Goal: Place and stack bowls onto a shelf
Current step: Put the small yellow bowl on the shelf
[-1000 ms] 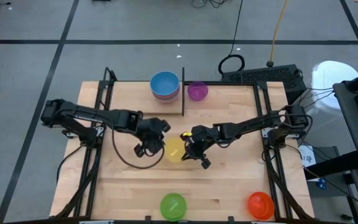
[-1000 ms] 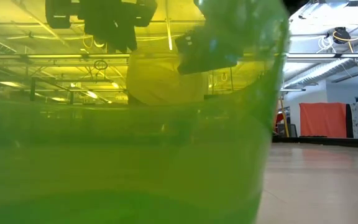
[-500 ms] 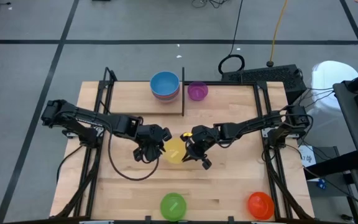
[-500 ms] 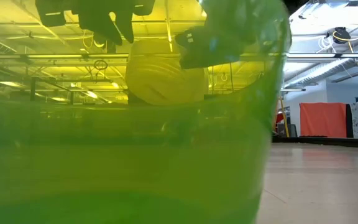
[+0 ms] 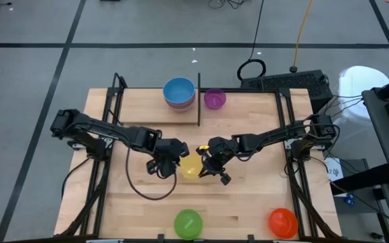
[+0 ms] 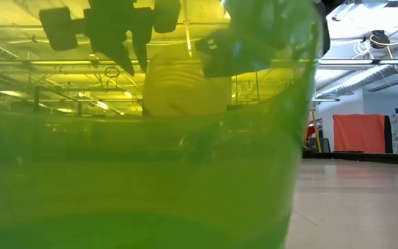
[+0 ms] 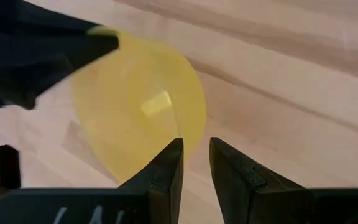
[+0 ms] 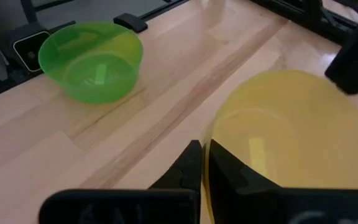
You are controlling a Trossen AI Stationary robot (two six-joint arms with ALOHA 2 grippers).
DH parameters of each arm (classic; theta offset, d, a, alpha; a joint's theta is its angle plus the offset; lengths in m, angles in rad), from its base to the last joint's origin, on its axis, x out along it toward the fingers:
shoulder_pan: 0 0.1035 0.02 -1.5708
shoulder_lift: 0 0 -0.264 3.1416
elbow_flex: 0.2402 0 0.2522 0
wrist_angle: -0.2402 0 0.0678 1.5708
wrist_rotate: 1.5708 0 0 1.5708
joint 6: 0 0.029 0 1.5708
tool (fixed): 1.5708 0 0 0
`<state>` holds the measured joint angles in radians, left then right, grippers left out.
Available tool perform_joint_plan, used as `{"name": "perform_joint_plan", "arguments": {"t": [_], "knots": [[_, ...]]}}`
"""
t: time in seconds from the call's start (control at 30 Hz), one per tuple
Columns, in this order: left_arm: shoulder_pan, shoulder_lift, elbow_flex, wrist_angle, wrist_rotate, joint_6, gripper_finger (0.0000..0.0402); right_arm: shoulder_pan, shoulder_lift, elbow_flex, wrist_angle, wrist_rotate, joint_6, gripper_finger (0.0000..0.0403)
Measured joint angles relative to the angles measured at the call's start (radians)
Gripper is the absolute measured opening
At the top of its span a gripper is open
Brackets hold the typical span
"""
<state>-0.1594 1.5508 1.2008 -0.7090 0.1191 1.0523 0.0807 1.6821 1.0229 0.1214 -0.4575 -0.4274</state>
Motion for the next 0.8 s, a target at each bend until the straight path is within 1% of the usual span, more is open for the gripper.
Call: {"name": "perform_joint_plan", "arguments": {"t": [0.17,0.27,0.33,0.43,0.57,0.8], "knots": [[-0.001,0.014,0.001,0.008,-0.061,0.027,0.0085,0.006,0.000,0.000,-0.026,0.008,0.000,0.0000],[0.001,0.013,0.017,0.012,-0.071,0.030,0.0085,0.011,0.000,0.001,-0.015,0.008,-0.008,0.0000],[0.002,0.013,0.026,0.011,-0.064,0.042,0.0085,0.012,-0.002,0.003,-0.011,-0.002,-0.008,0.0000],[0.002,0.013,0.030,0.016,-0.041,0.094,0.0085,0.013,-0.002,0.003,-0.004,-0.046,-0.008,0.0000],[0.002,0.013,0.030,0.017,-0.028,0.110,0.0085,0.018,-0.002,0.003,0.008,-0.045,-0.010,0.0000],[0.002,0.013,0.030,0.027,0.029,0.107,0.0085,0.033,-0.002,0.003,0.020,-0.052,-0.011,0.0000]]}}
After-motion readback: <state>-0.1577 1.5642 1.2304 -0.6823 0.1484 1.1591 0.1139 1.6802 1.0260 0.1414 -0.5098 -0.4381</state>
